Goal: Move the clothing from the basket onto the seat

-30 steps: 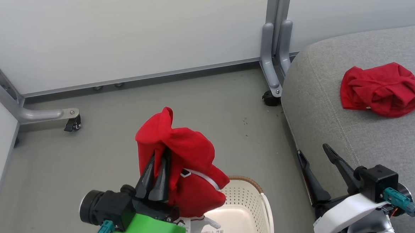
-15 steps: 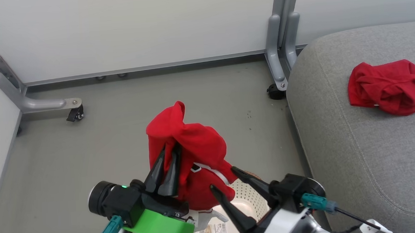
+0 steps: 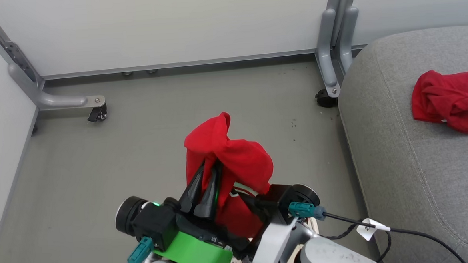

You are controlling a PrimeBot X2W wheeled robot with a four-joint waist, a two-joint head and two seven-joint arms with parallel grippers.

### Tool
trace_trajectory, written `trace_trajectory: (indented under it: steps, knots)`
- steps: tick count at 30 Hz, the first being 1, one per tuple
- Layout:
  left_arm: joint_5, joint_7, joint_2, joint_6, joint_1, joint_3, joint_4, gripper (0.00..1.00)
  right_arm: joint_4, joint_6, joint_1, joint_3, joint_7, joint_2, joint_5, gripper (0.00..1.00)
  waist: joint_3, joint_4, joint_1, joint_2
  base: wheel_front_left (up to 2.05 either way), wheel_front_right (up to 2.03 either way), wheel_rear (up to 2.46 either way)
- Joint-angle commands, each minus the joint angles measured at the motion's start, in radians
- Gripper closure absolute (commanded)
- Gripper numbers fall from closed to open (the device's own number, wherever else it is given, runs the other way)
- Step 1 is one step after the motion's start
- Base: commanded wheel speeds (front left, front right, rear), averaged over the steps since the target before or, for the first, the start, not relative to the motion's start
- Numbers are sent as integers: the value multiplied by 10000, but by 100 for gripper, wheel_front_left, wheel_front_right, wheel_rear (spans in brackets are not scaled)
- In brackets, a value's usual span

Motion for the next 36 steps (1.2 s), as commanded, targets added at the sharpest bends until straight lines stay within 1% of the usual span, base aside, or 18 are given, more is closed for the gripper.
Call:
trace_trajectory:
  steps: [1, 10, 26, 27, 28, 29, 33, 36]
  knots:
    - [57, -2, -21, -44, -151, -3, -1, 100, 184, -7, -197, 112, -128, 16, 146, 100, 8, 15, 0, 0, 0, 0, 0]
    - [76, -2, -35, -53, -53, 68, 13, 100, 945, -7, -746, 536, -541, 91, 612, 100, -30, -48, 0, 0, 0, 0, 0]
    - [102, -2, -31, -113, 26, 116, 7, 100, 1345, -7, -1127, 800, -867, -27, 954, 100, -3, -74, 0, 0, 0, 0, 0]
    - [113, -2, -42, -102, 30, 126, -12, 96, 1361, -7, -1151, 802, -866, -34, 963, 100, 0, -74, 0, 0, 0, 0, 0]
    - [154, -2, -54, -70, 30, 153, -75, 9, 1372, -7, -1206, 780, -889, -51, 927, 100, 7, -73, 0, 0, 0, 0, 0]
    - [171, -4, -58, -50, 39, 171, -119, 0, 1383, -8, -1258, 758, -907, -58, 867, 100, 14, -74, 0, 0, 0, 0, 0]
    - [352, 20, 185, 28, 146, 200, -265, 0, 1452, -8, -1386, 627, -985, -79, 735, 100, 22, -58, 0, 0, 0, 0, 0]
    - [451, 257, 461, 89, 304, 190, -479, 0, 1533, -7, -1530, 467, -1043, -123, 680, 100, 3, -41, 0, 0, 0, 0, 0]
